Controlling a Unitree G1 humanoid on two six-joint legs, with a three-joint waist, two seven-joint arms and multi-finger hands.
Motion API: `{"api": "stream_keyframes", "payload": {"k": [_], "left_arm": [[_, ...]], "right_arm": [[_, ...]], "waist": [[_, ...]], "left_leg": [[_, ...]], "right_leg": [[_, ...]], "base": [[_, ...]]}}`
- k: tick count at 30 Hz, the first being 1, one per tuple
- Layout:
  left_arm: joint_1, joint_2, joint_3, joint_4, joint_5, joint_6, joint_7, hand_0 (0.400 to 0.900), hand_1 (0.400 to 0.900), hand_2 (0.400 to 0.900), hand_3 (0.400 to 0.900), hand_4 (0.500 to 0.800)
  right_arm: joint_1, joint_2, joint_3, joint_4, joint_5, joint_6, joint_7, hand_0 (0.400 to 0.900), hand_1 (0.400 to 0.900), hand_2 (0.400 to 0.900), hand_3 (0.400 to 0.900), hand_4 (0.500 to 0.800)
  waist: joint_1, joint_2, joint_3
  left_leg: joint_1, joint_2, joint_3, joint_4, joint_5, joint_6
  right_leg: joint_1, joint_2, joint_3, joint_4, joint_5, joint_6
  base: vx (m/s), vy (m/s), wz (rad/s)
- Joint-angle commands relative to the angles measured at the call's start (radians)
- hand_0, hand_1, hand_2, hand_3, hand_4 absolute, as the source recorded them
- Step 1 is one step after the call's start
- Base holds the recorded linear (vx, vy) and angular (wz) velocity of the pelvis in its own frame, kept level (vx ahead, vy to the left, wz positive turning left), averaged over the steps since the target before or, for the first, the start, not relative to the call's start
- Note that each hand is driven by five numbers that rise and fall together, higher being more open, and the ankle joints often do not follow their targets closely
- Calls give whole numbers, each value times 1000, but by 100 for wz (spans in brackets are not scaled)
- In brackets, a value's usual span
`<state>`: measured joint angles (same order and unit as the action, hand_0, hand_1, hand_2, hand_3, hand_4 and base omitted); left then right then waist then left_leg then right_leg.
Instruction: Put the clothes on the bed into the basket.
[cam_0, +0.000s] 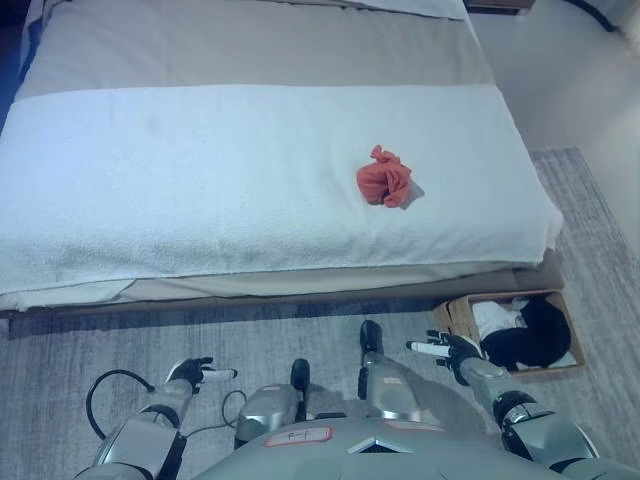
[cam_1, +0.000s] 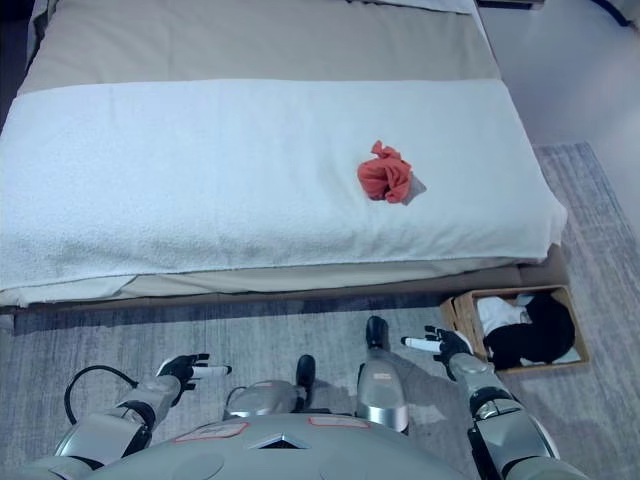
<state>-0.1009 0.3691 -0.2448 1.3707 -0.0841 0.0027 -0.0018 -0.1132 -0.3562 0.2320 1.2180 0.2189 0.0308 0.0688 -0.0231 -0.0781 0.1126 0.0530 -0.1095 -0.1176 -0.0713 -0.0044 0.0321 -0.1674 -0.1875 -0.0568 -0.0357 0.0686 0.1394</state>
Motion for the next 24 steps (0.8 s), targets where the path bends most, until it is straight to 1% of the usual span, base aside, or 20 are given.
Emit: {"api": "stream_keyframes", "payload": {"k": [1, 2, 4, 6, 7, 8, 9, 10, 11, 13, 15, 17, 18, 19, 22, 24], "left_arm": [[-17, 6, 1, 11, 10, -6, 2, 900, 900, 900, 900, 800], [-16, 5, 1, 11, 10, -6, 2, 900, 900, 900, 900, 800], [-22, -12, -17, 1, 15, -9, 3, 900, 900, 900, 900, 800], [-21, -16, -19, -2, 17, -10, 1, 900, 900, 900, 900, 800], [-24, -19, -32, -12, 21, -12, -1, 900, 900, 900, 900, 800], [-25, -19, -32, -12, 21, -12, -1, 900, 900, 900, 900, 800], [-26, -18, -36, -16, 23, -10, -4, 900, 900, 900, 900, 800], [-25, -19, -43, -18, 28, -10, -9, 900, 900, 900, 900, 800], [-25, -19, -42, -18, 28, -10, -9, 900, 900, 900, 900, 800], [-18, -22, -50, -13, 34, -10, -13, 900, 900, 900, 900, 800], [-12, -30, -60, -7, 34, -9, -14, 900, 900, 900, 900, 800], [-3, -45, -75, -1, 26, -8, -4, 900, 900, 900, 900, 800], [-3, -46, -74, -1, 26, -8, -4, 900, 900, 900, 900, 800], [-2, -52, -81, 2, 22, -9, 1, 900, 900, 900, 900, 800], [0, -64, -101, 3, 5, -14, 11, 900, 900, 900, 900, 800], [-12, -60, -117, -3, -8, -19, 16, 900, 900, 900, 900, 800]], "right_arm": [[-40, -130, 3, 7, -40, -25, -42, 900, 900, 900, 900, 800], [-40, -130, 3, 7, -40, -25, -42, 900, 900, 900, 900, 800], [-66, -176, 3, 0, -43, -34, -55, 900, 900, 900, 900, 800], [-76, -194, 4, -5, -42, -33, -52, 900, 900, 900, 900, 800], [-105, -237, 9, -26, -53, -38, -57, 900, 900, 900, 900, 800], [-105, -237, 9, -26, -53, -38, -57, 900, 900, 900, 900, 800], [-132, -272, 16, -49, -58, -37, -53, 900, 900, 900, 900, 800], [-180, -325, 25, -64, -70, -40, -54, 900, 900, 900, 900, 800], [-181, -326, 26, -64, -70, -40, -54, 900, 900, 900, 900, 800], [-264, -385, 59, -83, -79, -48, -51, 900, 900, 900, 900, 800], [-340, -410, 93, -87, -88, -54, -55, 900, 900, 900, 900, 800], [-479, -409, 166, -112, -88, -60, -64, 900, 900, 900, 900, 800], [-480, -409, 167, -112, -88, -60, -64, 900, 900, 900, 900, 800], [-535, -399, 196, -110, -88, -63, -71, 900, 900, 900, 900, 800], [-696, -381, 259, -79, -73, -64, -85, 900, 900, 900, 900, 800], [-797, -374, 300, -38, -65, -65, -94, 900, 900, 900, 900, 800]], "waist": [[-15, 31, -45], [-17, 32, -45], [-25, 53, -60], [-28, 61, -67], [-31, 70, -73], [-31, 71, -72], [-33, 74, -71], [-33, 77, -75], [-32, 77, -74], [-29, 79, -75], [-26, 80, -71], [-15, 80, -48], [-16, 81, -48], [-10, 82, -37], [9, 89, -4], [22, 98, 21]], "left_leg": [[-50, 123, 16, 82, -83, -101], [-51, 123, 14, 83, -83, -101], [-64, 153, 29, 78, -68, -122], [-61, 158, 32, 73, -66, -124], [-56, 169, 50, 67, -59, -132], [-55, 169, 50, 67, -59, -132], [-54, 174, 57, 63, -56, -135], [-47, 182, 67, 50, -54, -137], [-45, 182, 68, 49, -54, -137], [-34, 186, 78, 37, -56, -133], [-34, 188, 90, 25, -53, -131], [-48, 186, 99, 20, -47, -127], [-48, 186, 99, 20, -48, -127], [-57, 185, 100, 21, -46, -125], [-87, 177, 100, 24, -38, -123], [-116, 169, 92, 27, -29, -122]], "right_leg": [[22, 37, -17, 27, 10, -5], [23, 38, -20, 27, 10, -6], [50, 50, -53, 2, -8, -17], [60, 54, -59, -6, -11, -20], [73, 60, -65, -13, -18, -24], [74, 61, -65, -13, -18, -24], [78, 62, -69, -18, -20, -26], [82, 65, -71, -27, -20, -25], [83, 65, -70, -27, -19, -25], [82, 71, -59, -31, -16, -23], [75, 69, -52, -29, -13, -22], [44, 63, -43, -18, -5, -20], [43, 63, -43, -17, -5, -20], [28, 61, -40, -13, -2, -19], [-12, 52, -35, -1, 7, -17], [-38, 44, -33, 6, 14, -17]], "base": [[212, -304, 74], [181, -310, 71], [118, -232, 38], [103, -127, 13], [75, -74, 5], [89, -98, 6], [46, -45, -11], [46, -45, -11], [58, -26, -25], [42, -4, -26], [-4, 15, -21], [-78, 33, -19], [-95, 31, -14], [-78, 16, -8], [-109, 22, -2], [-118, 19, 11]]}}
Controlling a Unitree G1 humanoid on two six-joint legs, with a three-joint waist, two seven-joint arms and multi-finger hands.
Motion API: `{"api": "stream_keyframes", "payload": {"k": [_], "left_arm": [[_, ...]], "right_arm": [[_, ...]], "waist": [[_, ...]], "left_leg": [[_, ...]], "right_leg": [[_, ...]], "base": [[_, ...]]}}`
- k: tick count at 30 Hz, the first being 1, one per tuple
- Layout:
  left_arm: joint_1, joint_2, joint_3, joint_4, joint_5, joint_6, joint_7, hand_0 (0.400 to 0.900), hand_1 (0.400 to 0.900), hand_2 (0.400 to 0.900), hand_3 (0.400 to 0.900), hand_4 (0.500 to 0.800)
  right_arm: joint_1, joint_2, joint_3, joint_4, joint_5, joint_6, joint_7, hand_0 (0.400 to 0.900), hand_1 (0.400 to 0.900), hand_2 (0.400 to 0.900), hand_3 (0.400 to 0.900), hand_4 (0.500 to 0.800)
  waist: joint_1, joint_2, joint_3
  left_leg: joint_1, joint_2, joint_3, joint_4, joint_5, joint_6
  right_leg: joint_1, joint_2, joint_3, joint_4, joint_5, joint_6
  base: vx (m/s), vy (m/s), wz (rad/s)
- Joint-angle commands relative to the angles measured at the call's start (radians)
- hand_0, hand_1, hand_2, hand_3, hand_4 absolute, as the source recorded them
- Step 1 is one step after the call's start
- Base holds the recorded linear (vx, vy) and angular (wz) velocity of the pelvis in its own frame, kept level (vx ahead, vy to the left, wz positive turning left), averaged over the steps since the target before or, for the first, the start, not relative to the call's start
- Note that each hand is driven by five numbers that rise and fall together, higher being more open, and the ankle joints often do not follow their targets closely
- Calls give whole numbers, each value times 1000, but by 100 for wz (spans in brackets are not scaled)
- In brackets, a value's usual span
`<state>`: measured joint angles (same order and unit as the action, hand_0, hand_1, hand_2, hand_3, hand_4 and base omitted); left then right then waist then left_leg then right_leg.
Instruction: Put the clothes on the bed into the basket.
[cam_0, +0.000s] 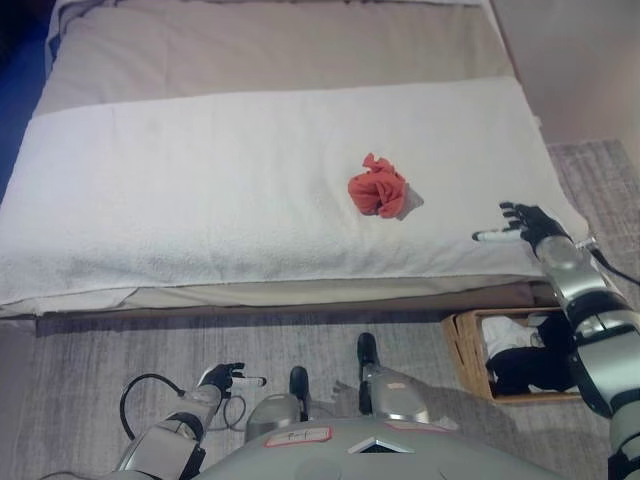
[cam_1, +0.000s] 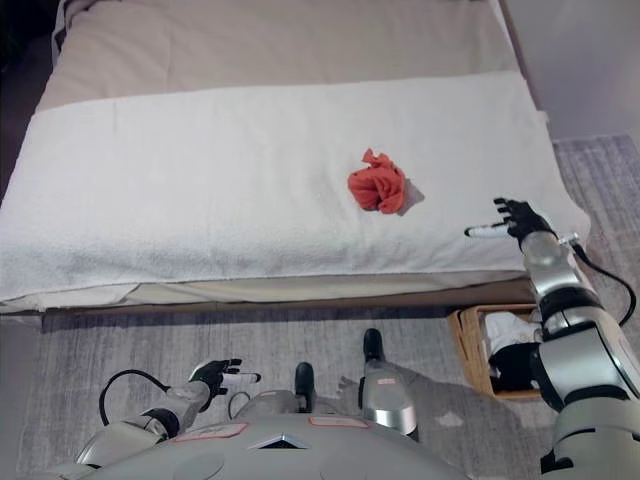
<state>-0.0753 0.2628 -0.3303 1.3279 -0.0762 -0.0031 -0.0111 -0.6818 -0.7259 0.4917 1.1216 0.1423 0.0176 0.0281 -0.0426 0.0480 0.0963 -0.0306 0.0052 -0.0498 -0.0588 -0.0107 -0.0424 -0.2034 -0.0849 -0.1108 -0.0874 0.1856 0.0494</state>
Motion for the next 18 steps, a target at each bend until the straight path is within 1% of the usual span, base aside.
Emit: {"api": "stream_keyframes", "payload": {"k": [1, 3, 4, 7, 8, 9, 11, 13, 14, 18], "left_arm": [[-38, 49, -39, 37, -23, -17, 27, 900, 900, 900, 900, 800], [-39, 54, -51, 26, -35, -21, 27, 900, 900, 900, 900, 800], [-42, 63, -62, 14, -44, -26, 27, 900, 900, 900, 900, 800], [-51, 68, -74, 5, -56, -29, 28, 900, 900, 900, 900, 800], [-48, 73, -83, -9, -65, -32, 26, 900, 900, 900, 900, 800], [-48, 73, -82, -9, -65, -32, 26, 900, 900, 900, 900, 800], [-41, 76, -99, -28, -74, -38, 31, 900, 900, 900, 900, 800], [-39, 77, -101, -33, -77, -38, 32, 900, 900, 900, 900, 800], [-33, 78, -110, -45, -82, -40, 36, 900, 900, 900, 900, 800], [-18, 82, -116, -66, -95, -43, 34, 900, 900, 900, 900, 800]], "right_arm": [[-275, 2, 60, 78, 11, -50, -56, 900, 900, 900, 900, 800], [-335, 8, 80, 117, 3, -46, -64, 900, 900, 900, 900, 800], [-399, 13, 110, 143, -11, -43, -69, 900, 900, 900, 900, 800], [-441, 30, 127, 172, -23, -39, -77, 900, 900, 900, 900, 800], [-481, 34, 144, 192, -35, -37, -81, 900, 900, 900, 900, 800], [-482, 34, 145, 193, -35, -37, -81, 900, 900, 900, 900, 800], [-533, 35, 165, 209, -47, -35, -90, 900, 900, 900, 900, 800], [-548, 36, 173, 212, -52, -35, -93, 900, 900, 900, 900, 800], [-569, 40, 183, 213, -54, -35, -97, 900, 900, 900, 900, 800], [-599, 36, 197, 218, -56, -33, -106, 900, 900, 900, 900, 800]], "waist": [[48, -22, 48], [62, -12, 65], [75, -1, 85], [87, 9, 104], [100, 19, 116], [99, 19, 116], [120, 37, 141], [124, 44, 149], [137, 55, 164], [150, 72, 185]], "left_leg": [[-47, 51, 21, 18, -18, -47], [-64, 45, 14, 21, -10, -47], [-85, 40, 7, 24, -3, -48], [-103, 36, -2, 27, 4, -47], [-118, 32, -11, 28, 11, -48], [-119, 32, -11, 28, 11, -48], [-148, 26, -19, 28, 20, -49], [-155, 26, -20, 28, 25, -50], [-169, 24, -27, 25, 32, -51], [-192, 23, -35, 21, 45, -54]], "right_leg": [[-13, -63, 19, 62, -102, 73], [-27, -68, 17, 68, -99, 72], [-43, -71, 15, 74, -98, 72], [-57, -74, 11, 78, -97, 71], [-68, -76, 7, 78, -96, 71], [-68, -76, 6, 78, -96, 71], [-97, -77, 2, 86, -94, 71], [-105, -77, -1, 90, -95, 70], [-120, -75, -2, 94, -96, 68], [-143, -73, -4, 103, -98, 65]], "base": [[-84, 7, 16], [-60, -11, 18], [-42, -24, 19], [-33, -29, 14], [-17, -28, 14], [-27, -30, 12], [-28, -32, 9], [-13, -38, 11], [-7, -45, 11], [1, -38, 9]]}}
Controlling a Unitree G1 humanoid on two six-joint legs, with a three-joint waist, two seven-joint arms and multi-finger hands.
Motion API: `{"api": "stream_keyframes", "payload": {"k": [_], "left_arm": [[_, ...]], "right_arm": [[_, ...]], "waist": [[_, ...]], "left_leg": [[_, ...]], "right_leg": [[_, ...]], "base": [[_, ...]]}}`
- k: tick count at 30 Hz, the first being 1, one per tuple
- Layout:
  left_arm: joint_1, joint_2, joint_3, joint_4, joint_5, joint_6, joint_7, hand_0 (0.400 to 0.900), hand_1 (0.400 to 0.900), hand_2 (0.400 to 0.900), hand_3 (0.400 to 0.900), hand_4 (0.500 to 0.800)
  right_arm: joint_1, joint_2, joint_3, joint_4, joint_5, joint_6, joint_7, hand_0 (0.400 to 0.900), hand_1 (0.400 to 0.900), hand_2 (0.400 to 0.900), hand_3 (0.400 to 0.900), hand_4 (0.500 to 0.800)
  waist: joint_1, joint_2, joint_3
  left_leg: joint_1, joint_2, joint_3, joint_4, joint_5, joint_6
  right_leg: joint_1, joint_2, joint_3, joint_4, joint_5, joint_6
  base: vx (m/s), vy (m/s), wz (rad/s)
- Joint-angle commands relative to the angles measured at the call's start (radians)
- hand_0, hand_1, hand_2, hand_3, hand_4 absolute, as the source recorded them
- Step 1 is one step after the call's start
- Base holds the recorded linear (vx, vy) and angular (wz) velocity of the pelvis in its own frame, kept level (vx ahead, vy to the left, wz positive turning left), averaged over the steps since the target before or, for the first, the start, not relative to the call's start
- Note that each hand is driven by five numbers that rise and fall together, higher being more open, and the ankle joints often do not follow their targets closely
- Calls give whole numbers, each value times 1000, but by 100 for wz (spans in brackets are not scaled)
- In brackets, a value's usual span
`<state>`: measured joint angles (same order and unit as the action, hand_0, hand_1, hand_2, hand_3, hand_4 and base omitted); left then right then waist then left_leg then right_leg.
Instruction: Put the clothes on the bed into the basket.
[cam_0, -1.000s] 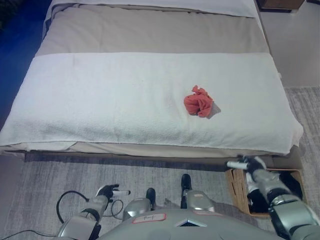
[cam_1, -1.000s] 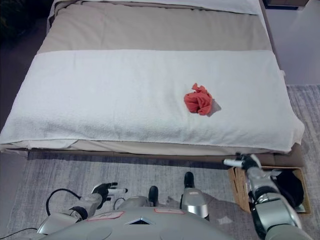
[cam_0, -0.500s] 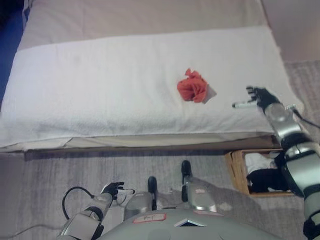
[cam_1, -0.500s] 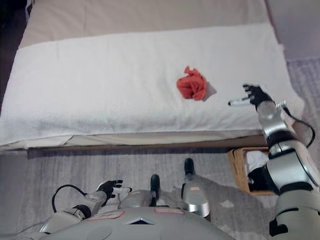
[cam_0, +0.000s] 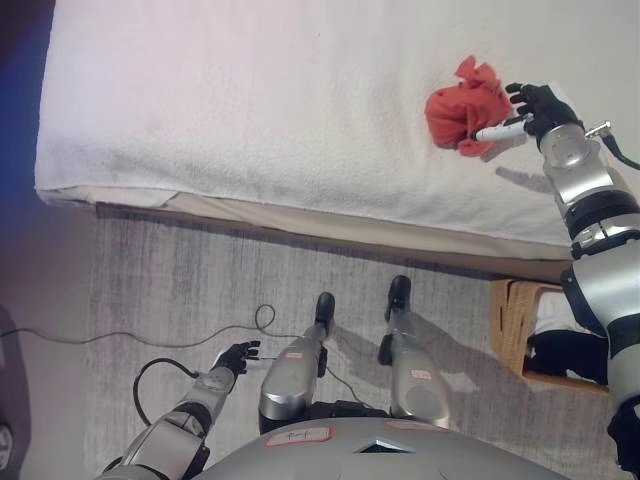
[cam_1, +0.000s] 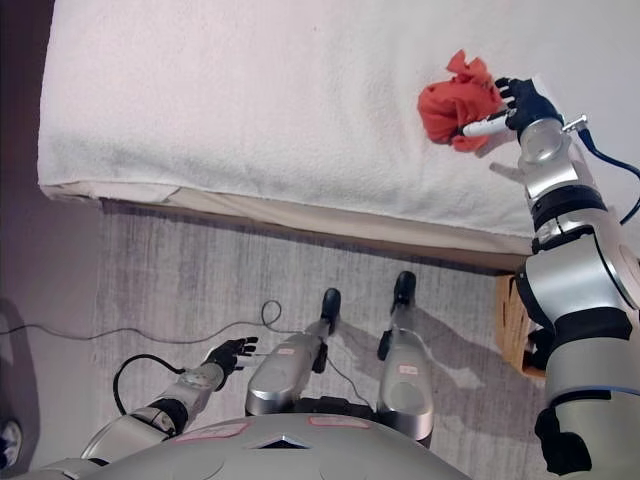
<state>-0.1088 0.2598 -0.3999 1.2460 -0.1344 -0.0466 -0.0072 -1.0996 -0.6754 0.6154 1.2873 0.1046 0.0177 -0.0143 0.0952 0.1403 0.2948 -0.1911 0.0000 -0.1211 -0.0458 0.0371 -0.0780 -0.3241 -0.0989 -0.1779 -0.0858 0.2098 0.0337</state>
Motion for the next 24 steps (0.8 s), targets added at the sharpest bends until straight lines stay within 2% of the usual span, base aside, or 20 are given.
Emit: {"api": "stream_keyframes", "payload": {"k": [1, 11, 12, 13, 14, 24], "left_arm": [[20, 85, -50, 8, -37, 0, 29, 900, 900, 900, 900, 800], [44, 101, -73, -56, -64, -9, 34, 900, 900, 900, 900, 800], [44, 103, -74, -59, -67, -9, 34, 900, 900, 900, 900, 800], [47, 104, -77, -65, -68, -10, 34, 900, 900, 900, 900, 800], [55, 105, -78, -68, -66, -10, 32, 900, 900, 900, 900, 800], [46, 101, -77, -61, -74, -6, 35, 900, 900, 900, 900, 800]], "right_arm": [[-184, -14, 79, 53, -22, -34, -62, 900, 900, 900, 900, 800], [-249, -46, 90, 83, 2, -31, -84, 900, 900, 900, 900, 800], [-251, -52, 89, 84, 5, -31, -88, 843, 843, 843, 843, 766], [-256, -55, 86, 84, 10, -31, -91, 645, 645, 645, 645, 647], [-260, -60, 84, 84, 13, -31, -93, 400, 400, 400, 400, 500], [-247, -55, 68, 97, 20, -26, -101, 400, 400, 400, 400, 500]], "waist": [[17, -16, -7], [57, 33, 32], [59, 37, 33], [61, 40, 36], [64, 43, 39], [64, 47, 39]], "left_leg": [[-37, 28, 33, 8, 0, -20], [-91, 18, -8, 3, 24, -23], [-94, 18, -12, 2, 27, -24], [-98, 17, -16, -1, 30, -24], [-101, 16, -21, -3, 33, -25], [-103, 5, -35, -8, 33, -23]], "right_leg": [[-28, -58, 62, 105, -125, 80], [-82, -59, 50, 142, -141, 73], [-87, -60, 50, 144, -142, 73], [-91, -61, 49, 146, -143, 74], [-94, -60, 49, 148, -144, 73], [-90, -64, 52, 147, -145, 75]], "base": [[18, -45, 12], [4, -22, 14], [-5, -3, 13], [-5, -2, 13], [-1, 5, 9], [0, 11, 1]]}}
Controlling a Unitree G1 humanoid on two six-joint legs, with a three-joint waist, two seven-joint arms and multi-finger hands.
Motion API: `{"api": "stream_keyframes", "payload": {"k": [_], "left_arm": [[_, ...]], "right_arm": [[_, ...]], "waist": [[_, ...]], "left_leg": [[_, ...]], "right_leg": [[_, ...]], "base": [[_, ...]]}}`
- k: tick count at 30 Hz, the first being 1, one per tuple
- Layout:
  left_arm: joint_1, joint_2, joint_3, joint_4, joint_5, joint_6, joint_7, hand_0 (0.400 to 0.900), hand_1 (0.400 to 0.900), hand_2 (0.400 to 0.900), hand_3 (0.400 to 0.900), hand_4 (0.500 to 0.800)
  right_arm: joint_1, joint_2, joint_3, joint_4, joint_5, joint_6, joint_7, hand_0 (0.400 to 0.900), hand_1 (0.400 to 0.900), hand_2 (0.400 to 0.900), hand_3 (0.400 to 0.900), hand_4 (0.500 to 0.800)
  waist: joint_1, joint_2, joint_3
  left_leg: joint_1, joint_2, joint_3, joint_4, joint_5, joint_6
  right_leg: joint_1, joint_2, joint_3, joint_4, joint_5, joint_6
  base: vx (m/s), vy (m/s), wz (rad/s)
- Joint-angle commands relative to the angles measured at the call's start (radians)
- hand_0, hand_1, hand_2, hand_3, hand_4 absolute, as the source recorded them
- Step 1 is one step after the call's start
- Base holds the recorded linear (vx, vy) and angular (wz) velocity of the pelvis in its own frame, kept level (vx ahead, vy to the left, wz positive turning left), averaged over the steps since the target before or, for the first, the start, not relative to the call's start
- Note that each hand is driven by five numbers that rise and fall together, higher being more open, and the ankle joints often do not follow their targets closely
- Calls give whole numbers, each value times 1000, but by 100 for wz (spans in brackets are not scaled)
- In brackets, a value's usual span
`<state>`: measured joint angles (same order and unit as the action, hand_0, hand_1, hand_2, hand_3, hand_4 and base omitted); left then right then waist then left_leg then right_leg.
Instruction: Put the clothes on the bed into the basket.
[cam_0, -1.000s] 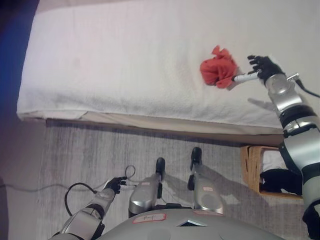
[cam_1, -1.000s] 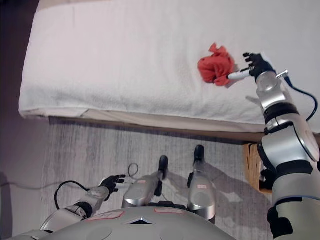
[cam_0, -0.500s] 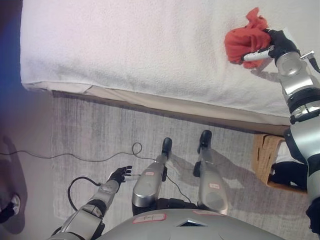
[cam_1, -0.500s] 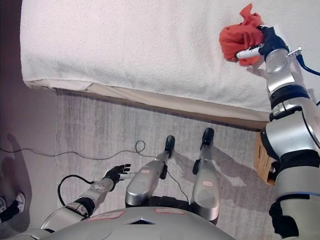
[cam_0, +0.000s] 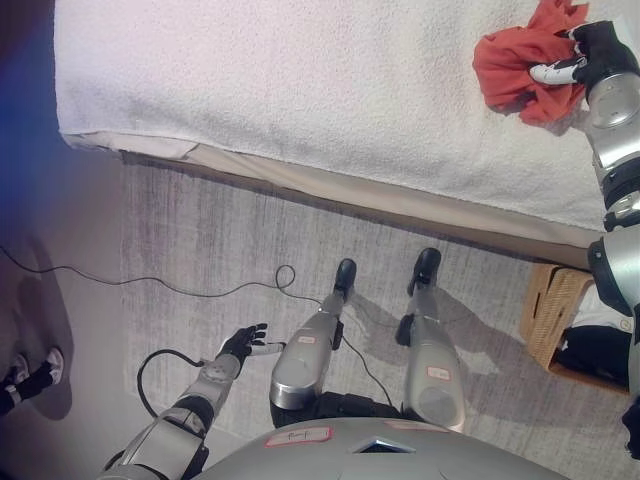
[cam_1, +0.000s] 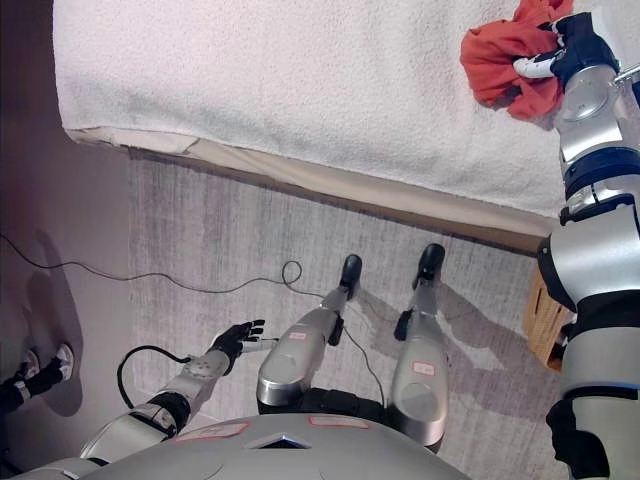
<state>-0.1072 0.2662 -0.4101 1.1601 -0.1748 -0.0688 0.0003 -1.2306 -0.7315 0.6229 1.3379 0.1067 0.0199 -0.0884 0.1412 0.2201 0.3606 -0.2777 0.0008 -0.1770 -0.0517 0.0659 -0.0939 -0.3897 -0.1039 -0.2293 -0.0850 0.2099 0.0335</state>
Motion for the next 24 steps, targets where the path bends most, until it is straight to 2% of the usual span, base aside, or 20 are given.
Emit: {"api": "stream_keyframes", "payload": {"k": [1, 16, 20, 24], "left_arm": [[42, 95, -66, 30, -34, 16, 28, 900, 900, 900, 900, 800], [-5, 79, -43, 115, -36, 18, 37, 900, 900, 900, 900, 800], [-13, 78, -25, 146, -23, 22, 33, 900, 900, 900, 900, 800], [-12, 87, 14, 184, -4, 31, 28, 900, 900, 900, 900, 800]], "right_arm": [[-115, 6, 57, 48, 22, -28, -28, 400, 400, 400, 400, 500], [-108, 31, 44, 26, 59, -22, -30, 400, 400, 400, 400, 500], [-84, 18, 39, 8, 49, -23, -28, 400, 400, 400, 400, 500], [-38, 16, 25, -5, 26, -19, -18, 400, 400, 400, 400, 500]], "waist": [[16, -34, -28], [-24, -63, -57], [-48, -93, -77], [-74, -145, -98]], "left_leg": [[-14, 3, 23, -2, 3, -7], [16, 3, 48, 0, -13, -2], [40, 3, 66, 10, -37, 5], [83, 4, 119, 45, -86, 21]], "right_leg": [[-23, -60, 105, 146, -145, 75], [6, -62, 131, 128, -134, 77], [29, -60, 144, 117, -128, 80], [52, -52, 181, 117, -122, 84]], "base": [[-9, 27, -4], [-8, 26, -11], [9, 35, -26], [36, 32, -55]]}}
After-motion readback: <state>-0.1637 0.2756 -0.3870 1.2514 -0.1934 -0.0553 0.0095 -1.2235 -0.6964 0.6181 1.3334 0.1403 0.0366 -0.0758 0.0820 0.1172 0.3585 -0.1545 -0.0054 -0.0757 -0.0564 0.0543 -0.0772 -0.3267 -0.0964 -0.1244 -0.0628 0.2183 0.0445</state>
